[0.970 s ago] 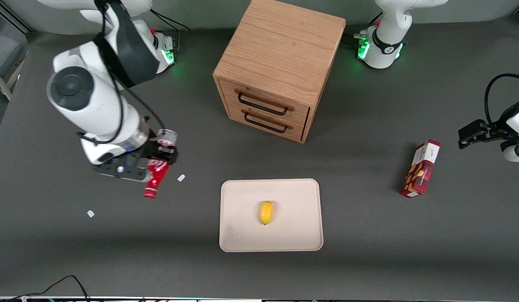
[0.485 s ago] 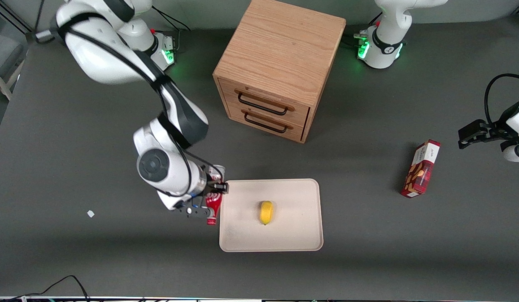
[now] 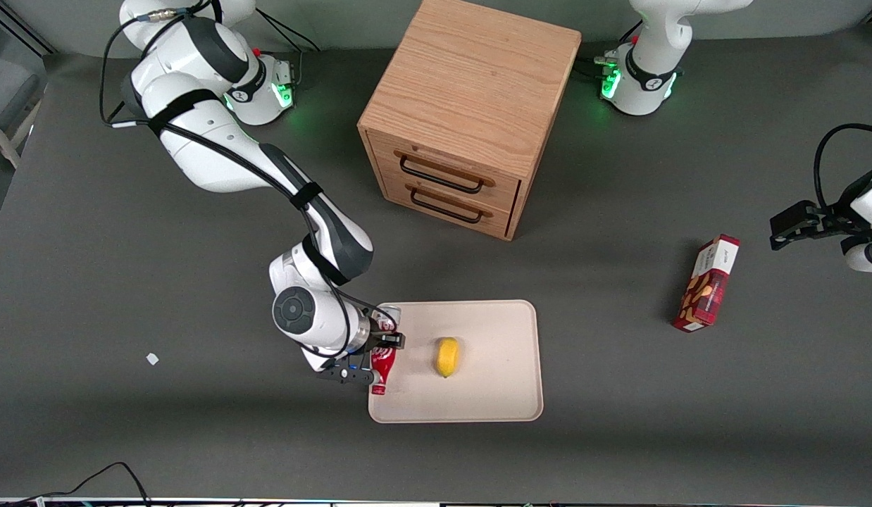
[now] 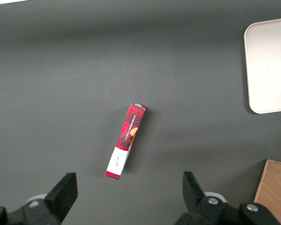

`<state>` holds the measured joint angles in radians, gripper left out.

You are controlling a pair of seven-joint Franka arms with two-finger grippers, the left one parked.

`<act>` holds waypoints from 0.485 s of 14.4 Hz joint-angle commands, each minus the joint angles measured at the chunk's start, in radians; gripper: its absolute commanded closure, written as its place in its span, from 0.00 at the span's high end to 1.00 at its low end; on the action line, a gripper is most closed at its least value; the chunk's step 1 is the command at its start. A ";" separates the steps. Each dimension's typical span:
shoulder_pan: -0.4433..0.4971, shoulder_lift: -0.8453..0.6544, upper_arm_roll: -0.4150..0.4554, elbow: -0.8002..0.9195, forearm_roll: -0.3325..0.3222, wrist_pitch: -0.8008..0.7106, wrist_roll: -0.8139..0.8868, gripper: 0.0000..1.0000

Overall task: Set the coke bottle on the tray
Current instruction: 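Carry the bottle over the white tray beside the lemon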

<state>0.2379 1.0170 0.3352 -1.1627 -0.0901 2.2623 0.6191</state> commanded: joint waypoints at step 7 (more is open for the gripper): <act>0.027 0.028 -0.022 0.038 -0.020 0.049 0.022 1.00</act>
<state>0.2475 1.0329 0.3208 -1.1528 -0.0905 2.3076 0.6202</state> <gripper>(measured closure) 0.101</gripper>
